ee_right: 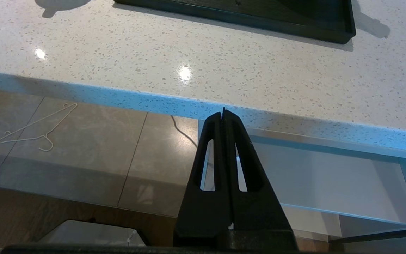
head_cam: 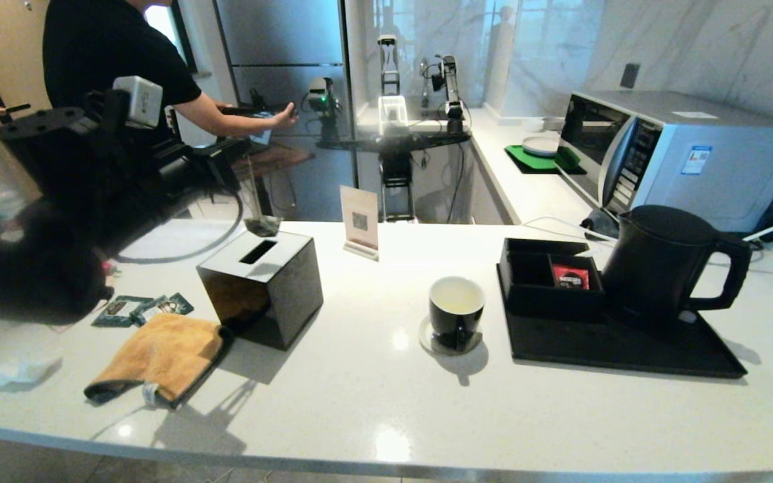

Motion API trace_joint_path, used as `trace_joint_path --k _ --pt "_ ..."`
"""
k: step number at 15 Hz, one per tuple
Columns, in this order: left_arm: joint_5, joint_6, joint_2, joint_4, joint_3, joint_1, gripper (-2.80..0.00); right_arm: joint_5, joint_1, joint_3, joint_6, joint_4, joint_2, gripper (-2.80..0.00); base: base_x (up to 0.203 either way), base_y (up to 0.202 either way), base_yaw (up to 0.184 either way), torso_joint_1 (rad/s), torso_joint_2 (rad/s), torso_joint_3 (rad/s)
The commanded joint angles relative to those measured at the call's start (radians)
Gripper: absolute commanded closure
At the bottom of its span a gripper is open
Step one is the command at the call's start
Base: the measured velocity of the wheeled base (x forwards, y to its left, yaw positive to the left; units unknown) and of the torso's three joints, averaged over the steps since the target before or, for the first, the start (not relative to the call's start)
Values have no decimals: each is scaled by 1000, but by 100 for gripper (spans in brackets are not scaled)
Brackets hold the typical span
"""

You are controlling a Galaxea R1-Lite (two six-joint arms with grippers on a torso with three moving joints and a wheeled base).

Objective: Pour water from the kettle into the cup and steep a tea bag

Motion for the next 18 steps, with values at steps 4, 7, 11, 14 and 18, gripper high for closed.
trace_joint_path --k 4,7,11,14,18 --pt "-30 51 38 8 -13 18 0 0 0 0 -1 0 1 0 0 0 0 0 0 0" --pt "-41 69 51 52 -57 49 0 0 0 0 -1 0 1 0 0 0 0 0 0 0" --pt "-40 93 62 134 -152 53 0 0 0 0 -1 0 1 0 0 0 0 0 0 0" --pt "-41 111 62 184 -195 59 0 0 0 0 -1 0 1 0 0 0 0 0 0 0" --pt "-42 110 61 233 -230 83 0 0 0 0 -1 0 1 0 0 0 0 0 0 0"
